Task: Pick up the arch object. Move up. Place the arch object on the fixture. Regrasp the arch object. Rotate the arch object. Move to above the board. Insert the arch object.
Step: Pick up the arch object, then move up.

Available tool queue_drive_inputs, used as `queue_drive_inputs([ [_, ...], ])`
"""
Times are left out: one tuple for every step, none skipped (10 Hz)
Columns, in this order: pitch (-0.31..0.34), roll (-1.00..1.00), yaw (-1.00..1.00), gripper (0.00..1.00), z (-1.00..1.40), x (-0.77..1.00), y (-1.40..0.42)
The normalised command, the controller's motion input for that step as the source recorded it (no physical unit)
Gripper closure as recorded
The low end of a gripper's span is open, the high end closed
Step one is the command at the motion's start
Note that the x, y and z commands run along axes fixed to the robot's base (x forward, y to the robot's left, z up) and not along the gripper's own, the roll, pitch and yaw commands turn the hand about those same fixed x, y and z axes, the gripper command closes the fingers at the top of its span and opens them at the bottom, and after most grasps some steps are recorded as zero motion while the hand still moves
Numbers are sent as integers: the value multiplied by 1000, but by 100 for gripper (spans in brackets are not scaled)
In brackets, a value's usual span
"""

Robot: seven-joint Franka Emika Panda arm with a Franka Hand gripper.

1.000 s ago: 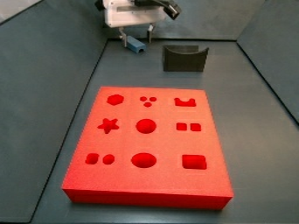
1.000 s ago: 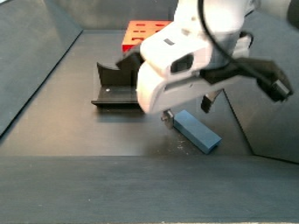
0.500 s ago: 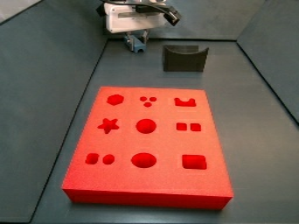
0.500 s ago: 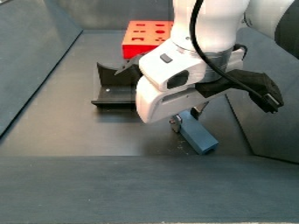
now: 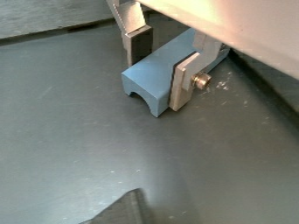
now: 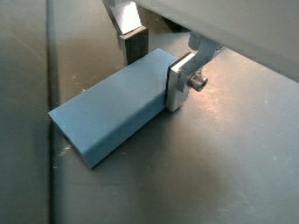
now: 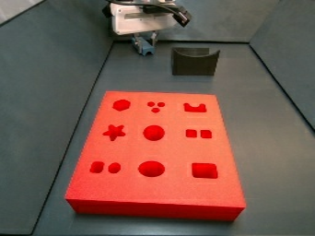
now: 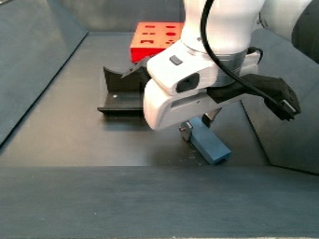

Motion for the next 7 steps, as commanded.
queue_drive_inputs([
  [0,0,0,100,0,0,0],
  [0,0,0,100,0,0,0],
  [0,0,0,100,0,0,0],
  [0,0,0,100,0,0,0],
  [0,0,0,100,0,0,0],
  [0,0,0,100,833,0,0],
  [16,-8,3,100,779,-7,4],
])
